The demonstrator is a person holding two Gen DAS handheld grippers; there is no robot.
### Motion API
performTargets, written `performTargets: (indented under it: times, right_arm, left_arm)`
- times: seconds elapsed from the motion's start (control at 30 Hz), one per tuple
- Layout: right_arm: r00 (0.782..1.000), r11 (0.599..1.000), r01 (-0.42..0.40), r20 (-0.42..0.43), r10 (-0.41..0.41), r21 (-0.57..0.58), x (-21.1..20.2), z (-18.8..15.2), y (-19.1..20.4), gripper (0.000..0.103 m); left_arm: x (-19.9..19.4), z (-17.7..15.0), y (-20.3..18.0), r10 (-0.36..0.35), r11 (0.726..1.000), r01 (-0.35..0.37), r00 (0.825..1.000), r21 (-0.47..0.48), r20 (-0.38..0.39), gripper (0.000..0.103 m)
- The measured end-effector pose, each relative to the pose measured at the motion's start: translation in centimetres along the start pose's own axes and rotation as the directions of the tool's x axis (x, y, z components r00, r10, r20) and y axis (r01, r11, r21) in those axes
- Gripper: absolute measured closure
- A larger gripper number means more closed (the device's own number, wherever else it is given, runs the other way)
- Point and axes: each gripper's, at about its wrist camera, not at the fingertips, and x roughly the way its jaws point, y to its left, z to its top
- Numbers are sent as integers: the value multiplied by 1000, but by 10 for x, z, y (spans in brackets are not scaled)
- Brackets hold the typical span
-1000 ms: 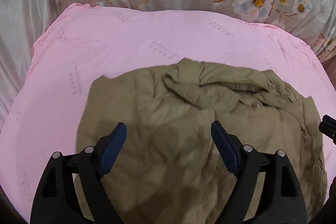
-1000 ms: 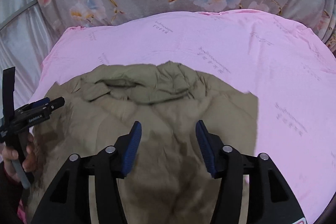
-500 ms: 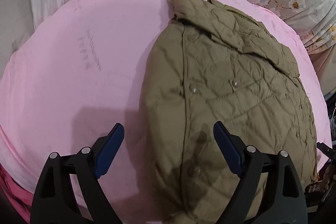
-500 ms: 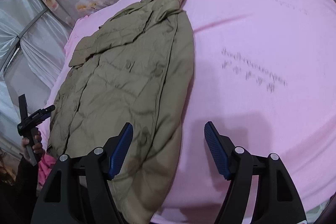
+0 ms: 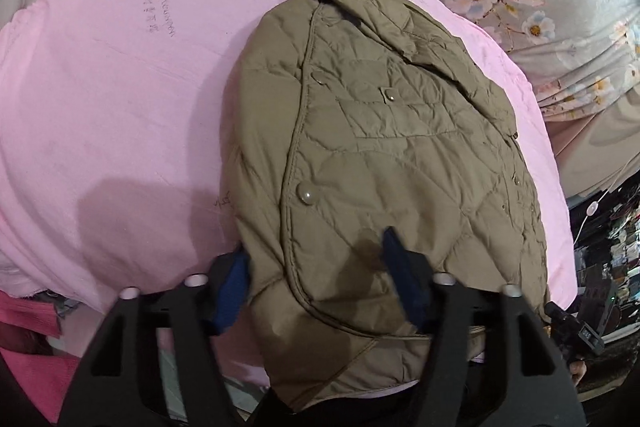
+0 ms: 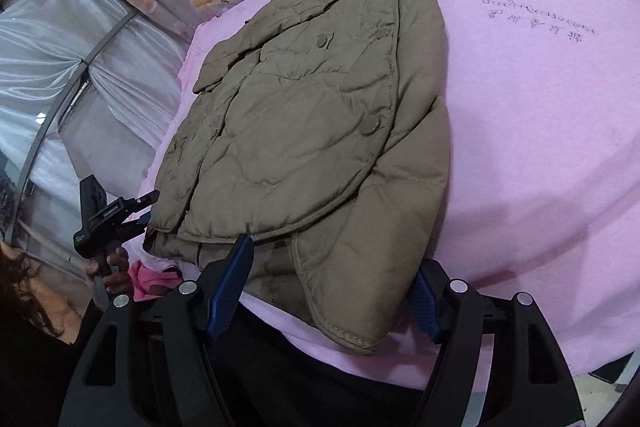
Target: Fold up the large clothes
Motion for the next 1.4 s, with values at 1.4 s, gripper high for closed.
performTargets:
  times: [1.4]
  right_arm:
    - [885,965,260,406,-226,-31,138,311,-1,95]
  left_arm:
    - [127,252,-83,310,924,-359,905,132,292,88]
